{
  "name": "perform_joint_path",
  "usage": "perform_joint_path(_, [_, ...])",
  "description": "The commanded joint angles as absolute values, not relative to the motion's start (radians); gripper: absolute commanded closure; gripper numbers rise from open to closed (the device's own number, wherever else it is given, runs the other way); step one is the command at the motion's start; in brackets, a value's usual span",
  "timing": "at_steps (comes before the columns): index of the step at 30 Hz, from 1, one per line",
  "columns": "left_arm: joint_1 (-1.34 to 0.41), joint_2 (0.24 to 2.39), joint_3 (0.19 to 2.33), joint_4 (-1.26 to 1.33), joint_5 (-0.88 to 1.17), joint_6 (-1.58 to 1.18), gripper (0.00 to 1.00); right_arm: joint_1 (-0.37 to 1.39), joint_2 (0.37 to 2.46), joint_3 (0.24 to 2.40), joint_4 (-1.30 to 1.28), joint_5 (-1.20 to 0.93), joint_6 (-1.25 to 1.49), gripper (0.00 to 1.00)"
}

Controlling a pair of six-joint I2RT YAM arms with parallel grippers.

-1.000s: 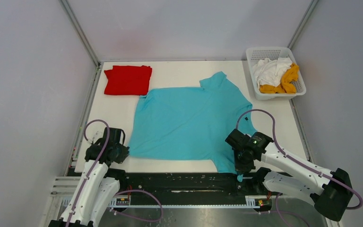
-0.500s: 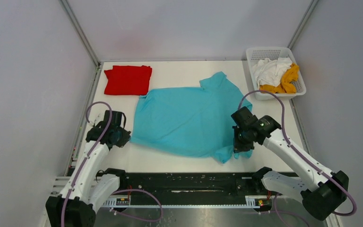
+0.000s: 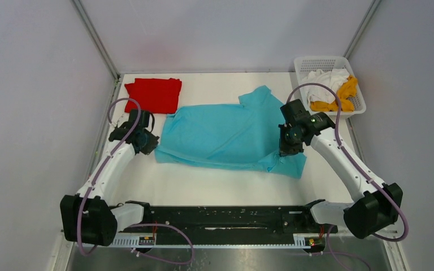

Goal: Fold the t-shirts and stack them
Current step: Fold the flattened tshirt in 1/3 of the way

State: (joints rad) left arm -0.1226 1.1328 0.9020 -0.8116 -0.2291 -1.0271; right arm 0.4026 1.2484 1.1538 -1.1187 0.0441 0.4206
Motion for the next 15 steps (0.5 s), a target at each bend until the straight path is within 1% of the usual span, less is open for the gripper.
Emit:
perform_joint_path(1, [-0.115,1.217,0.978,-0.751,-0.245,-1.000,1.00,0.376,1.303,1.269,-1.083,0.081,0.347,1.00])
perform_joint_path(8, [-0.098,1.325,1.023,-0.721,-0.287,-0.995,1.00,0.316,1.500,1.391,-1.058,0.049,0.301,0.97])
perform_joint_path(9, [-0.094,1.262,1.029,-0.711,-0.284,-0.991,1.00,0.308,1.535,1.415,-1.060,0.047,0.299,0.96])
perform_joint_path(10, [-0.090,1.357,1.032,-0.699,-0.280,-0.988,0.96,0.301,1.573,1.440,-1.062,0.048,0.296,0.95])
perform_joint_path(14, [-0.074,1.477,1.051,-0.648,-0.286,-0.990,0.95,0.273,1.736,1.570,-1.030,0.043,0.263,0.94])
perform_joint_path(15, [-0.069,1.506,1.058,-0.633,-0.294,-0.991,0.93,0.263,1.794,1.619,-1.028,0.039,0.248,0.92])
